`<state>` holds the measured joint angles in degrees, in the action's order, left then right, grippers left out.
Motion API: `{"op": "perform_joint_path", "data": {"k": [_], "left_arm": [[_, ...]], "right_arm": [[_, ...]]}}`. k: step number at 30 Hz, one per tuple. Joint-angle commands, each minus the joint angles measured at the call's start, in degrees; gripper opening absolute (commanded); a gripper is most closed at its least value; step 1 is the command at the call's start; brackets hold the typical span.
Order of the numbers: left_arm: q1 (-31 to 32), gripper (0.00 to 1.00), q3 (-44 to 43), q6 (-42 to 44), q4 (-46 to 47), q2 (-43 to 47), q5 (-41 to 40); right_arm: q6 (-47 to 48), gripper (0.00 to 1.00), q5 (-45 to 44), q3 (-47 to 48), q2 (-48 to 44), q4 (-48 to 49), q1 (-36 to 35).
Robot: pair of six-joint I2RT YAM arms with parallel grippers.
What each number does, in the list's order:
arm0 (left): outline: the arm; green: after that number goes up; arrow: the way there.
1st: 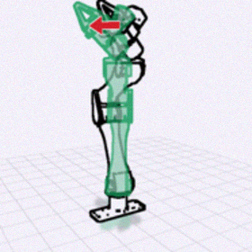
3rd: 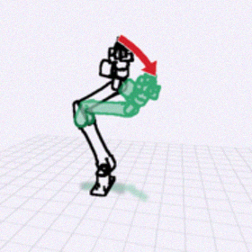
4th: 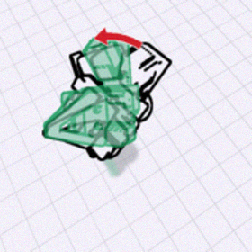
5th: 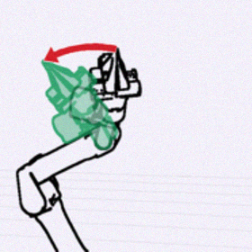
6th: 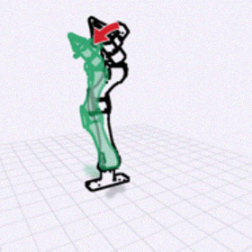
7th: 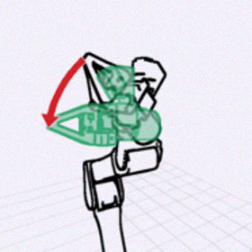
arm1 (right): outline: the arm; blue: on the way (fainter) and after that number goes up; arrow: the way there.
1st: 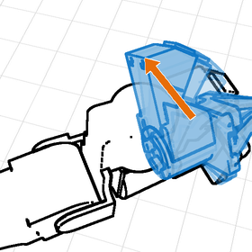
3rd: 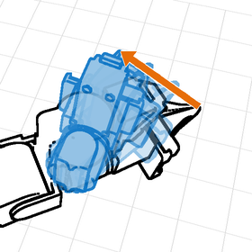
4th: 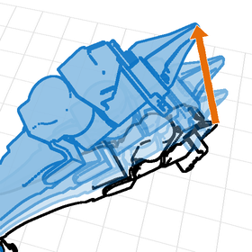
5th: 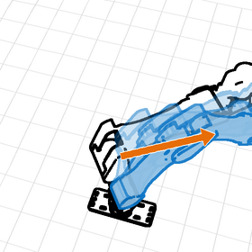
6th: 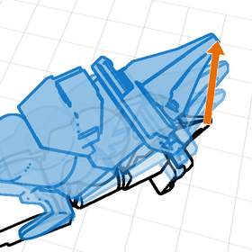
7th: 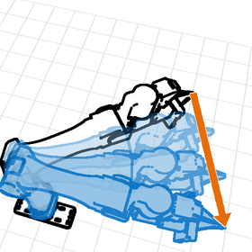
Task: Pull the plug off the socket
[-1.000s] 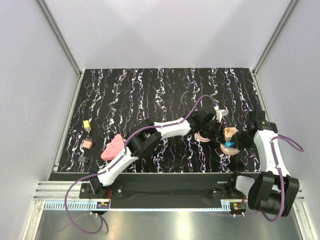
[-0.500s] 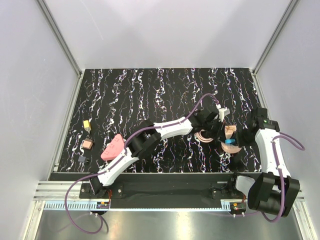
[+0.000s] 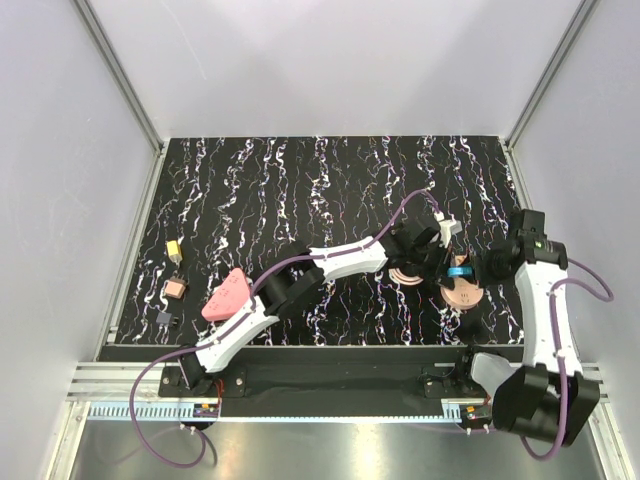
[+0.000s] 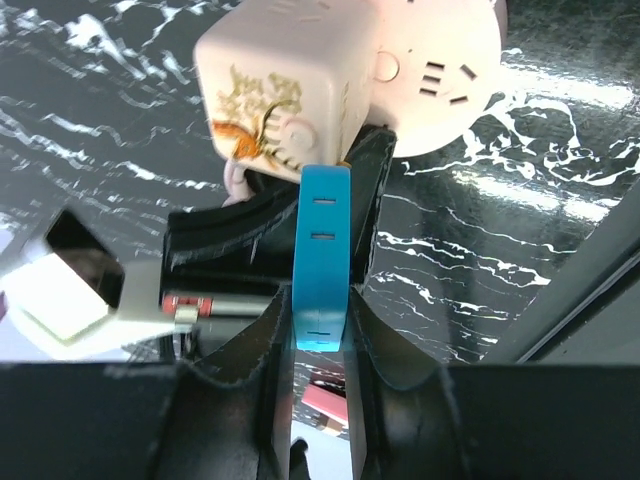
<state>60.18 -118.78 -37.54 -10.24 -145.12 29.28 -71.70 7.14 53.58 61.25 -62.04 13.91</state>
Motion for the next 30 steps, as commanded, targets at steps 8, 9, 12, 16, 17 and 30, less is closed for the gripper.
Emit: {"op": "perform_joint_path", "data": {"k": [8, 9, 12, 16, 17, 30], "left_arm": [[0.7, 0.00, 5.4, 1.2, -2.1, -1.2, -0.3], [0.7, 0.00, 5.8, 1.2, -1.8, -1.1, -0.3], [0.6, 0.00, 6.9, 1.3, -1.1, -0.6, -0.4], [0.6, 0.00, 8.8, 1.4, 0.0, 0.7, -0.7], [0.6, 0.00, 9.6, 1.4, 0.2, 0.9, -0.7], [0.5, 0.00, 13.1, 1.8, 3.0, 3.3, -1.2]], "right_arm": [[2.4, 0.00, 1.5, -0.3, -11.9, -4.8, 0.2], [3.4, 0.00, 1.0, 0.5, -12.4, -5.7, 0.2], [7.4, 0.00, -1.8, 6.3, -11.7, -6.7, 0.2], [15.8, 0.00, -9.3, 13.3, -7.2, -6.1, 0.2], [18.6, 0.00, -11.3, 14.9, -6.2, -5.9, 0.2], [33.4, 0.00, -21.7, 17.9, 11.2, 19.0, 0.8]]}}
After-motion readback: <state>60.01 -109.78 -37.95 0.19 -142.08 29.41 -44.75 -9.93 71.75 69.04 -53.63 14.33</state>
